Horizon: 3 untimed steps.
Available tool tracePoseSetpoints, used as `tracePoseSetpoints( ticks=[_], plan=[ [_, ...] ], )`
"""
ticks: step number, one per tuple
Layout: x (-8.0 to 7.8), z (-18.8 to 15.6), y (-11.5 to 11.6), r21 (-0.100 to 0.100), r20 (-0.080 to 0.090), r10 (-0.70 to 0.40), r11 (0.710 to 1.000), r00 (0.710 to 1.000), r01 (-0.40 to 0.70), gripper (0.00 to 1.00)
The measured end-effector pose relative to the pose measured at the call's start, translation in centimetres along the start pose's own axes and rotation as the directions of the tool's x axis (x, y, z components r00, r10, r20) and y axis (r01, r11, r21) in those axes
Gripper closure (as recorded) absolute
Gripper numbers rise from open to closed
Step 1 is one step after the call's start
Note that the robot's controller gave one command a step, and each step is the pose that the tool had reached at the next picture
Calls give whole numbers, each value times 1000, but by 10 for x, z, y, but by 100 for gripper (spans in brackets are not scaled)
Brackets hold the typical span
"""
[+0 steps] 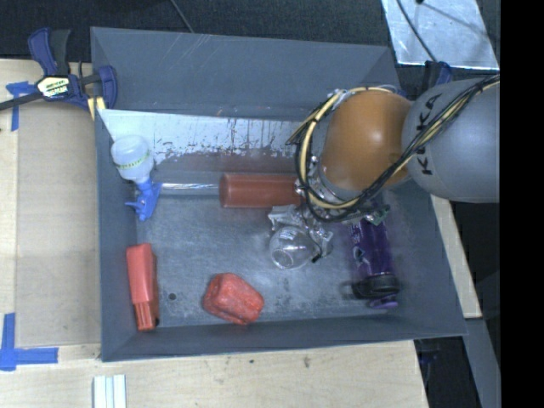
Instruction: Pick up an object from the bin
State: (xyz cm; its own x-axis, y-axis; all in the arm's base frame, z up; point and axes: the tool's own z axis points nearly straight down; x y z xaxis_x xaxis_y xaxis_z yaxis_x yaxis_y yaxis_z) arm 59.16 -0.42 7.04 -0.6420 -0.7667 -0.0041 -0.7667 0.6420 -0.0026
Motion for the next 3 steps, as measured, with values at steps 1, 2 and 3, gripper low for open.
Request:
tracePoseSetpoints(
  ticks=[1, 2, 3],
  plan=[
    [1, -3, 1, -4, -4, 0, 1000, 1000, 0, 100],
    [2, -23, 3, -10, -8, 1, 1000, 1000, -1, 100],
    [0, -43, 0, 0, -1, 2, 1000, 1000, -2, 100]
  ],
)
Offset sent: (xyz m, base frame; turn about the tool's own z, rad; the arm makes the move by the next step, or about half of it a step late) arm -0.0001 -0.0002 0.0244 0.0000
